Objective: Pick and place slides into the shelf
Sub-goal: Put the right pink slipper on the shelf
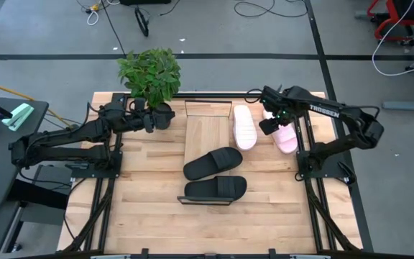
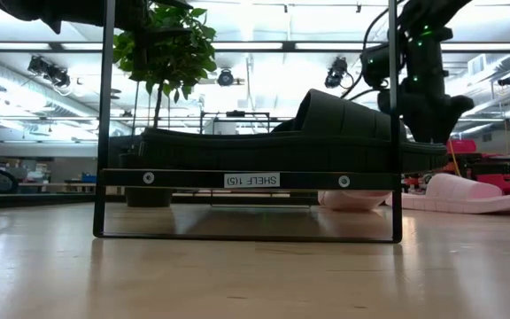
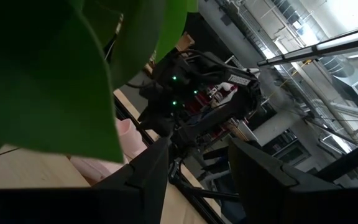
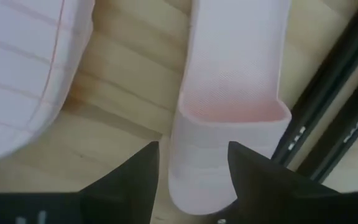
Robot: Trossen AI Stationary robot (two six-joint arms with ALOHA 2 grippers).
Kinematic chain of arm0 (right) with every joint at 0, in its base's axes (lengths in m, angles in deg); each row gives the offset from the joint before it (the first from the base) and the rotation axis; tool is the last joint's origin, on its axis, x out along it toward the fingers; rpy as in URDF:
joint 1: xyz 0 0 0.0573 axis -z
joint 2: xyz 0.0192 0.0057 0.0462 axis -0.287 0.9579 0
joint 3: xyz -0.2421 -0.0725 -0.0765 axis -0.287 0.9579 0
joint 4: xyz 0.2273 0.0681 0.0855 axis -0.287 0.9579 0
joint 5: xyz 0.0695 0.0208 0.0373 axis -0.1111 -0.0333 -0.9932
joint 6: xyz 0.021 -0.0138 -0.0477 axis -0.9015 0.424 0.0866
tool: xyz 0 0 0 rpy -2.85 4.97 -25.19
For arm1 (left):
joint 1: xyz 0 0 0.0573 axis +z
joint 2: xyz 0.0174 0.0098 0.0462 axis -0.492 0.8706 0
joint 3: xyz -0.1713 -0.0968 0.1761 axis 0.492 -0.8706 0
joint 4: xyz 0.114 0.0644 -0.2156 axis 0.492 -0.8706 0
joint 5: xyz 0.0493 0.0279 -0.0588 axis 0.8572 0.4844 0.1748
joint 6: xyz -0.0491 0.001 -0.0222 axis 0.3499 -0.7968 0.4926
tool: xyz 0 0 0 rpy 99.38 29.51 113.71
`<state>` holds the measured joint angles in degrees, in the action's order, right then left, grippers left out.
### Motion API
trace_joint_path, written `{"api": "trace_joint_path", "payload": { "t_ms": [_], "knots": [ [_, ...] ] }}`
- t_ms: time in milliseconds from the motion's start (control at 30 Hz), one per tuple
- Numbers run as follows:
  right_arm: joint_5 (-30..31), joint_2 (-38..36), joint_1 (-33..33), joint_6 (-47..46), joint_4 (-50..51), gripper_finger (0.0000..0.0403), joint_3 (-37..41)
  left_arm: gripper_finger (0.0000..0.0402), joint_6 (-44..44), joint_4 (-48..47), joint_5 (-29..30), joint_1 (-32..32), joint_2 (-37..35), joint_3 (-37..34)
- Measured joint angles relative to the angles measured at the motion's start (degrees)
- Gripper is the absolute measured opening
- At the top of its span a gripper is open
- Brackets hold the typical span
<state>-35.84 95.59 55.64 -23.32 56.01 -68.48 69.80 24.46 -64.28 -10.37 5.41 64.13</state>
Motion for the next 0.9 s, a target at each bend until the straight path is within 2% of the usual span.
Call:
{"api": "trace_joint_path", "payload": {
  "t_ms": [133,300,567,900],
  "knots": [
    [-1.31,0.29,1.28,4.15,0.05,0.0197,0.00,0.0175,-0.04,-0.02,-0.04,-0.03,0.00,0.00],
    [-1.85,0.31,4.61,4.37,0.03,0.0197,0.00,0.0178,-0.12,-0.02,-0.06,-0.03,0.00,0.00],
    [-3.73,0.31,10.28,1.41,0.03,0.0197,0.00,0.0173,-1.27,-0.07,-0.07,-0.03,0.00,0.00],
    [-4.45,0.31,14.36,-3.57,0.14,0.0197,0.00,0.0175,-1.63,-0.09,-0.07,-0.03,0.00,0.00]
  ]
}}
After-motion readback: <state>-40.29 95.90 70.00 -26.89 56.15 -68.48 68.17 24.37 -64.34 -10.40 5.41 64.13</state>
